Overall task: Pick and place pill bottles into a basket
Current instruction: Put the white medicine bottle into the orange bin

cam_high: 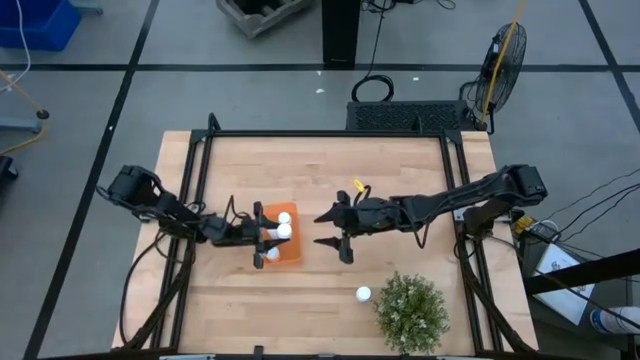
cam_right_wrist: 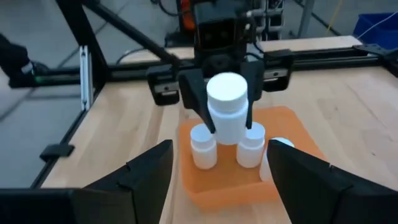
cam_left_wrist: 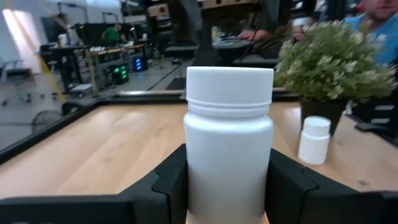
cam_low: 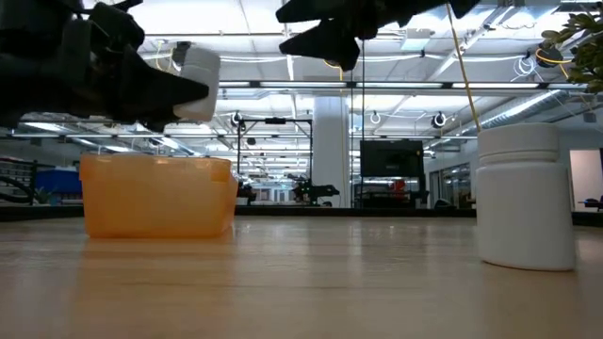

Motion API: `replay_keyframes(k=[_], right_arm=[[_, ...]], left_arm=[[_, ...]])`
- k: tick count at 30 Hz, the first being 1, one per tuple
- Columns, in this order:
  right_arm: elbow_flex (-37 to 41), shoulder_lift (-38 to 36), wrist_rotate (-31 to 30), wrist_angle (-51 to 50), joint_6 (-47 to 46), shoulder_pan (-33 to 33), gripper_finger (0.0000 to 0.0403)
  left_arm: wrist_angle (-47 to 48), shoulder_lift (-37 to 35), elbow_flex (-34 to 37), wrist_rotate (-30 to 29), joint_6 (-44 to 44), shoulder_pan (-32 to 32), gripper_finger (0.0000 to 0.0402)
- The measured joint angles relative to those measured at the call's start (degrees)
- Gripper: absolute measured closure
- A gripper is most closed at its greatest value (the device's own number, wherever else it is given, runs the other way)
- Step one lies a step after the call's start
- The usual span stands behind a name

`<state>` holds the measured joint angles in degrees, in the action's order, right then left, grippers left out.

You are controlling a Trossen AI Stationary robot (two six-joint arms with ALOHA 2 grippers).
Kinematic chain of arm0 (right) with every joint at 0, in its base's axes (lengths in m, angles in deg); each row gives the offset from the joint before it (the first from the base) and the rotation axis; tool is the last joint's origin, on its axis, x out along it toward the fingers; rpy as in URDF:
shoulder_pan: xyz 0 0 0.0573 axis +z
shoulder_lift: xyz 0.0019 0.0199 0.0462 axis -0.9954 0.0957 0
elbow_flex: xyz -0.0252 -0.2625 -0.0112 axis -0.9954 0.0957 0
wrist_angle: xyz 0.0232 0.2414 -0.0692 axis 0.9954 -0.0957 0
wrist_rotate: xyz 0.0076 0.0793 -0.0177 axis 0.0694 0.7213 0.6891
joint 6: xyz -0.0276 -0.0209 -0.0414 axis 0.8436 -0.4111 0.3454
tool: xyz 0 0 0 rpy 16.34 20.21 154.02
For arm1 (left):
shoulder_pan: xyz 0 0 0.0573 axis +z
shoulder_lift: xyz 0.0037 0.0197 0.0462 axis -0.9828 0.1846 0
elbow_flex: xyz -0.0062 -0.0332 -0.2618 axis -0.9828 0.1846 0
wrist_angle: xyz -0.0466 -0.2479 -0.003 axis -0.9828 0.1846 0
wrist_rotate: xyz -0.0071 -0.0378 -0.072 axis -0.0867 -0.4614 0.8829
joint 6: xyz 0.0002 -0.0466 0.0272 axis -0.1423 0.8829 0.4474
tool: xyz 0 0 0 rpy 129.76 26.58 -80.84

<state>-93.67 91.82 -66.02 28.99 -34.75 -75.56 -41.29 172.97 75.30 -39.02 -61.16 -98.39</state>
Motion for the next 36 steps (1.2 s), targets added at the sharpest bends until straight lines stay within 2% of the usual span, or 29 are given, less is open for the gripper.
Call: replay_keyframes(k=[5,9,15,21,36], right_arm=[[5.3,0.0,0.0,7.7,-1.9,-0.9,0.0152],[7.4,0.0,0.1,13.4,-2.6,-1.4,0.0152],[7.6,0.0,0.1,15.3,-2.5,-1.5,0.0152],[7.5,0.8,0.1,17.1,-2.5,-1.5,0.0152],[7.6,8.3,0.3,25.7,-4.4,-1.5,0.0152]], left_arm=[[0.2,0.0,1.3,-3.9,2.1,-2.8,0.0246],[0.3,0.0,1.3,-4.3,2.5,-3.6,0.0246],[2.6,0.1,1.2,-4.7,5.1,-3.6,0.0246],[6.4,0.4,-1.0,-4.7,3.0,-3.9,0.0246],[8.8,0.4,-1.4,-4.8,4.4,-4.3,0.0246]])
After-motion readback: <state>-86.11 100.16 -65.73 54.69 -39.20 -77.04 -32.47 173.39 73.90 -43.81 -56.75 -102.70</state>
